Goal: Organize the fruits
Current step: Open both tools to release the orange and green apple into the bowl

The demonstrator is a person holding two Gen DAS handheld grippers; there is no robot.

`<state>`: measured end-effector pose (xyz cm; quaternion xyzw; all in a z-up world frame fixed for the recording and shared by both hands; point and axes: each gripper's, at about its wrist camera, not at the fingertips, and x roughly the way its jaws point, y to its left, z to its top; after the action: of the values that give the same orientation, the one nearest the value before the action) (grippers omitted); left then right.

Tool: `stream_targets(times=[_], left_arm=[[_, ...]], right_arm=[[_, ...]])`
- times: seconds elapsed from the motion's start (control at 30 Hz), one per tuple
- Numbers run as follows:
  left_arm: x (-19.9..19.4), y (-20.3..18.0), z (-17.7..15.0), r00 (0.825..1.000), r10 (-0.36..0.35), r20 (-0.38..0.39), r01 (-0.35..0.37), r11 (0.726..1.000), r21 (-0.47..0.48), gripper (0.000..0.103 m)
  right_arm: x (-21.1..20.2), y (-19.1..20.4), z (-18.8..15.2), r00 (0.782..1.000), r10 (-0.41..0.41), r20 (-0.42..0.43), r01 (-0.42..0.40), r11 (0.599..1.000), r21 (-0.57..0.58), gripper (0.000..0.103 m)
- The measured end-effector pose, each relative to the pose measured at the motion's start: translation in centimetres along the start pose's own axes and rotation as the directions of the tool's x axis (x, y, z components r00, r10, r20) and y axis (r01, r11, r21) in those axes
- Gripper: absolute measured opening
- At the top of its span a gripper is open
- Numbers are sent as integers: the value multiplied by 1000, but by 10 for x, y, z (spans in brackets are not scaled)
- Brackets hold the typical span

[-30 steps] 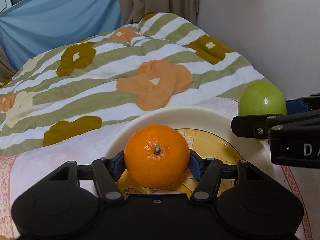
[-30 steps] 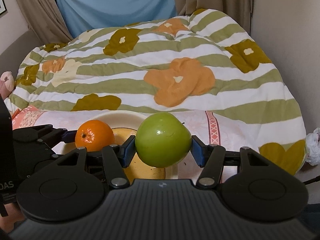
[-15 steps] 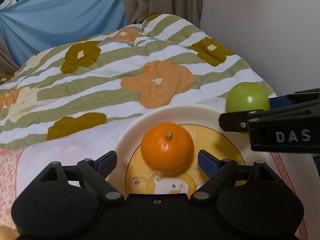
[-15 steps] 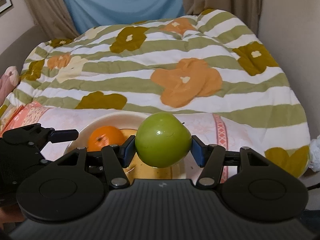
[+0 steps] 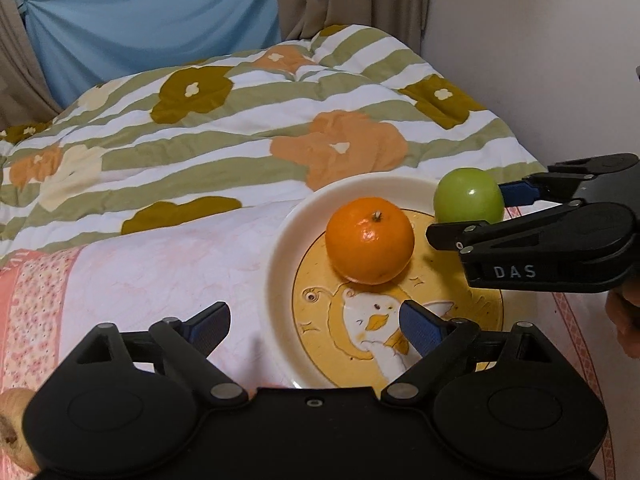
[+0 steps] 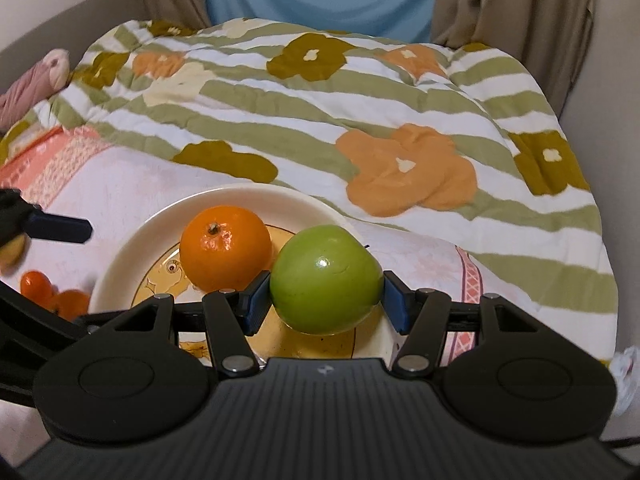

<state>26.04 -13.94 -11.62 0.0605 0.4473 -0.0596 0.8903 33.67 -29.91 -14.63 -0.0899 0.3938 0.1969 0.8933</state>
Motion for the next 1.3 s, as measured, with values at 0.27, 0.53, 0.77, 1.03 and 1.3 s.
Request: stream_targets(times=[0.27, 0.53, 0.77, 1.03, 1.3], left_arm=[[-8, 5, -5, 1000, 10, -1, -10, 1000, -19, 94], [-20, 5, -8, 1000, 17, 5, -16, 999, -35, 94], [-46, 3, -8, 999, 28, 41, -26, 998, -50, 94], [-88, 17, -15, 995, 54, 81, -43, 992, -122, 95], [-148, 46, -40, 980, 139, 141, -116, 980, -162, 103]], right_arm=[[3, 13, -5, 999, -27, 23, 30, 990, -137, 77], [-14, 11, -4, 994, -72, 87, 83, 988, -129, 103], [-43, 7, 0, 992, -64, 107, 73, 993, -88, 103], [-82, 4, 2, 993, -43, 106, 43, 999, 5, 103], [-136, 22, -6, 991, -70, 117, 53, 988, 144, 103]])
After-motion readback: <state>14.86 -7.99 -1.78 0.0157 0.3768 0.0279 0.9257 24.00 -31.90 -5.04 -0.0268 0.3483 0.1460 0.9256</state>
